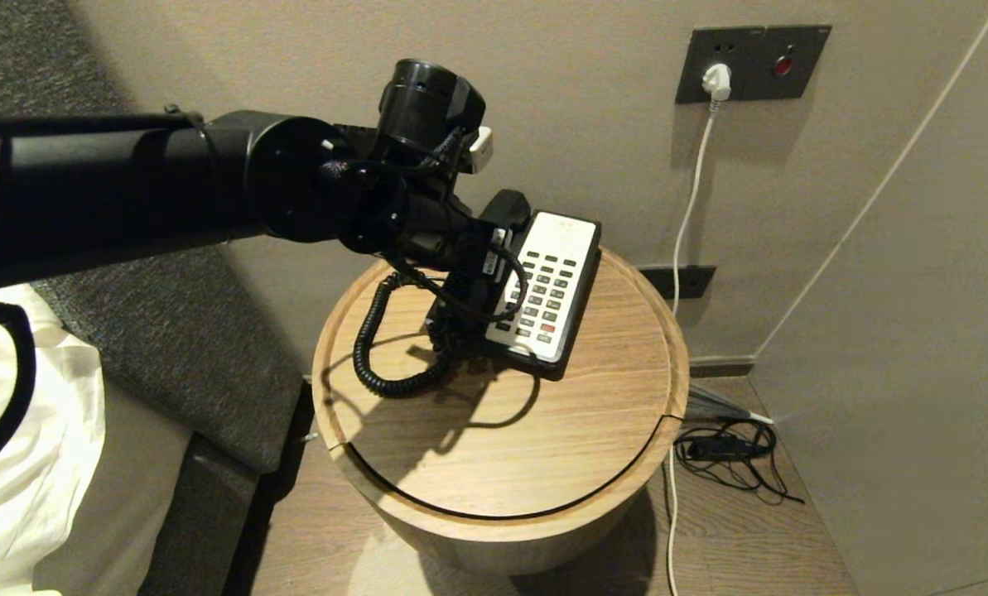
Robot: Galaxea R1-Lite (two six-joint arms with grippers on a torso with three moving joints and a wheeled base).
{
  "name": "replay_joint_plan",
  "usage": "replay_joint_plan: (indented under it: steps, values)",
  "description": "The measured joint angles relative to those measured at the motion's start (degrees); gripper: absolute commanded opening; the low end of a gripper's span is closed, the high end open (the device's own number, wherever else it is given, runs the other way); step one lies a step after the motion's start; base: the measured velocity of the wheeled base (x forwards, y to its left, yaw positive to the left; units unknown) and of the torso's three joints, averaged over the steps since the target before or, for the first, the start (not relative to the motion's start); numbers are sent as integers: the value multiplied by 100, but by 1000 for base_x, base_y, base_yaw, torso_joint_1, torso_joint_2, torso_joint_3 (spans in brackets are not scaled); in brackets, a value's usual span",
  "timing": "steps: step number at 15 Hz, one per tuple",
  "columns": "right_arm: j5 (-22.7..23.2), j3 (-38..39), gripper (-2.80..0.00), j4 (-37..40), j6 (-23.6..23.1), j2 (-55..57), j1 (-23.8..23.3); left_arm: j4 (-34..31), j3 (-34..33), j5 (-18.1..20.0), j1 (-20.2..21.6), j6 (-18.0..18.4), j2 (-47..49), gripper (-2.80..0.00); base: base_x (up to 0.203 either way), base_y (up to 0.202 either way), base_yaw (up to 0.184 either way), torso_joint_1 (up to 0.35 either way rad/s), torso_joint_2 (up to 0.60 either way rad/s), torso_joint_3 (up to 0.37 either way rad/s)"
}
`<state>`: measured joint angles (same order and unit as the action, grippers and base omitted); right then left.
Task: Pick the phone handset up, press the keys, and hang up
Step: Pick up the desk phone handset, then dial the number
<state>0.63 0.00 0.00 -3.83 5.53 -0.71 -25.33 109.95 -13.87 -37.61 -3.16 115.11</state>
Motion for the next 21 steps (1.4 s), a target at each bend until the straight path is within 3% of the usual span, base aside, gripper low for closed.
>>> replay_joint_plan:
  steps: [6, 11, 13, 16, 18, 21]
  values:
    - [6, 0, -280, 0, -11, 0, 0, -82, -135, 7, -59, -48, -456, -280, 0, 0, 0, 0, 0, 0]
    - [13, -229, -280, -14, 30, 2, 0, -100, -878, 12, -92, -64, -1611, -280, 0, 0, 0, 0, 0, 0]
    - [63, -1029, -280, 482, 185, 33, 0, -95, -1194, -74, -141, -89, -2199, -280, 0, 0, 0, 0, 0, 0]
    - [316, -3223, -280, 1919, 620, 537, 0, -52, -1657, -333, -178, -102, -2948, -280, 0, 0, 0, 0, 0, 0]
    - [508, -4801, -280, 2822, 855, 1514, 0, -22, -2053, -358, -180, -125, -3347, -280, 0, 0, 0, 0, 0, 0]
    - [914, -6699, -280, 3566, 1047, 3595, 74, -7, -2312, -324, -155, -440, -3688, -280, 0, 0, 0, 0, 0, 0]
